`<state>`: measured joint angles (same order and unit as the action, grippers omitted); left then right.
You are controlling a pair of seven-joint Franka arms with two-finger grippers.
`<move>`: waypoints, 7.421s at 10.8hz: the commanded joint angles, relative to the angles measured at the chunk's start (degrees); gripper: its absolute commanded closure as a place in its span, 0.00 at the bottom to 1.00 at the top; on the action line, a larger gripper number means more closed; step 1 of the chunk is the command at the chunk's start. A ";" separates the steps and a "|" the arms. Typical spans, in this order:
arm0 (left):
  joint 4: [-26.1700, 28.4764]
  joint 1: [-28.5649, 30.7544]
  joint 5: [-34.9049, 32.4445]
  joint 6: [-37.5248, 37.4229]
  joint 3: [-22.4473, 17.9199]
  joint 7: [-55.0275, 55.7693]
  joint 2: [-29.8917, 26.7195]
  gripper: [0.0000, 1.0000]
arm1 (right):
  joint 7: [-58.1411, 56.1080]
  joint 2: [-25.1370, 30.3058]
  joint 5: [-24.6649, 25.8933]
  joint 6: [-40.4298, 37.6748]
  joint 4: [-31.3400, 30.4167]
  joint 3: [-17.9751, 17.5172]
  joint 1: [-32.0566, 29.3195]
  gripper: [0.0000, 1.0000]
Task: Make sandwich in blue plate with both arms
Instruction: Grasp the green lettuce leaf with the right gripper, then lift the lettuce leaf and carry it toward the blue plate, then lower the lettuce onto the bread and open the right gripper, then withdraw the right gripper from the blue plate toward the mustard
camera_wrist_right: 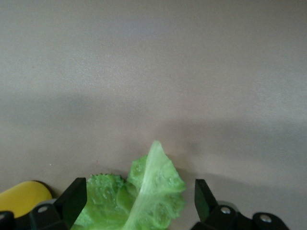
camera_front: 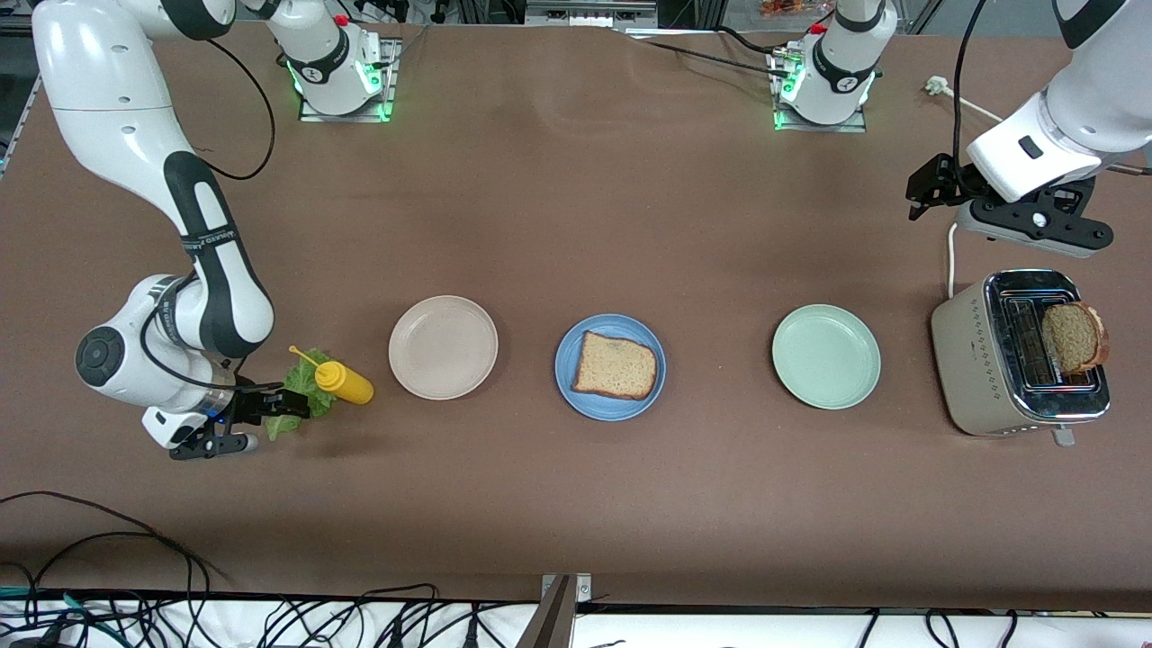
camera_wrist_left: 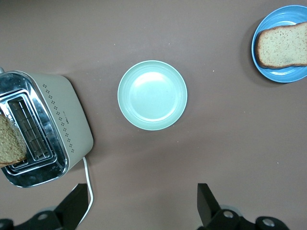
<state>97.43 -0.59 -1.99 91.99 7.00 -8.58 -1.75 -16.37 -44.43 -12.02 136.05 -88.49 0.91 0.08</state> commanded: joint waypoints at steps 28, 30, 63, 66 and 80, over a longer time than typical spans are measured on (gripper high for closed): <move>-1.55 0.67 0.58 -0.59 0.12 -0.39 0.70 0.00 | 1.57 6.99 -2.83 -50.01 27.14 -0.56 -0.27 1.00; -1.55 0.67 0.58 -0.59 0.12 -0.47 0.70 0.00 | 9.47 6.99 -2.74 -49.83 27.58 -0.56 3.76 1.00; -1.55 0.67 0.58 -0.94 0.12 -0.47 0.70 0.00 | 69.10 -12.34 0.86 12.66 19.58 -2.14 38.68 1.00; -1.55 0.67 0.58 -0.94 0.12 -0.47 0.70 0.00 | 70.59 -12.34 1.65 13.80 19.58 -1.79 38.76 0.00; -1.63 3.84 0.58 -0.85 0.03 -0.47 1.75 0.00 | 46.55 2.05 10.00 -20.87 20.19 0.41 28.94 0.00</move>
<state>97.19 1.48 -1.98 91.96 6.85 -8.58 -0.87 37.55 -47.32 -2.50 122.76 -67.06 2.02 32.62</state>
